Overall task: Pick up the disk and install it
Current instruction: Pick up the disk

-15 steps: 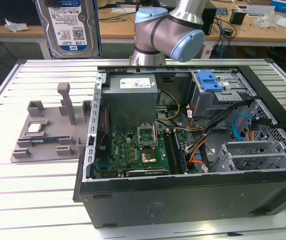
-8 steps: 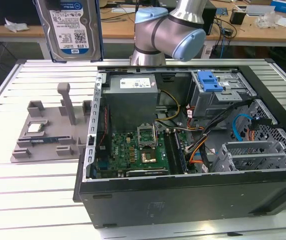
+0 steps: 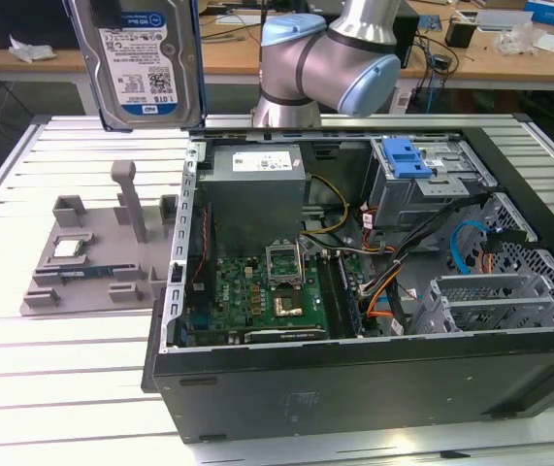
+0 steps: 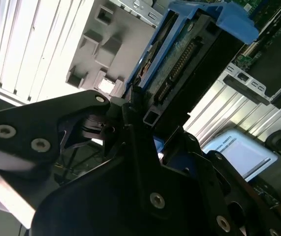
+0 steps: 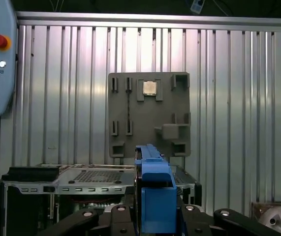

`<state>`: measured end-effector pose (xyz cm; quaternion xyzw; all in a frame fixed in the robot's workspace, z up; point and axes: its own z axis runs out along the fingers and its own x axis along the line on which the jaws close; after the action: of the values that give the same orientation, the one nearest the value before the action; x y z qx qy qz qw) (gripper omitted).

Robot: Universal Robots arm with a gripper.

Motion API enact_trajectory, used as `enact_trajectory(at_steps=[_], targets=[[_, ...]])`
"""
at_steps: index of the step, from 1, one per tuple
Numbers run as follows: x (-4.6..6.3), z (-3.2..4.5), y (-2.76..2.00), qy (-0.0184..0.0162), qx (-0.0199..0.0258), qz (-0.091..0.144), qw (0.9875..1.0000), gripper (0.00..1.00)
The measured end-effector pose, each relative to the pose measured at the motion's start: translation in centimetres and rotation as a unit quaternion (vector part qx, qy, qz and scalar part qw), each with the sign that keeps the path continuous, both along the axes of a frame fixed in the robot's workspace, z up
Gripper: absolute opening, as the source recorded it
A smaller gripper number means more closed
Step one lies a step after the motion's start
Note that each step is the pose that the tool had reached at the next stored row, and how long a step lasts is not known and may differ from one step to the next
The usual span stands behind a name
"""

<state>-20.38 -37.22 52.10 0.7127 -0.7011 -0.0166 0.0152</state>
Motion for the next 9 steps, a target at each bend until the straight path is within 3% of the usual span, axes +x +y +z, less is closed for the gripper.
enact_trajectory(at_steps=[3,8,9], targets=[[0.4,-0.02,-1.17,0.0000,-0.0001,0.000,1.0000,0.36],[0.7,-0.04,-2.19,0.0000,-0.0001,0.000,1.0000,0.36],[0.9,-0.05,-2.59,0.0000,-0.0001,0.000,1.0000,0.36]])
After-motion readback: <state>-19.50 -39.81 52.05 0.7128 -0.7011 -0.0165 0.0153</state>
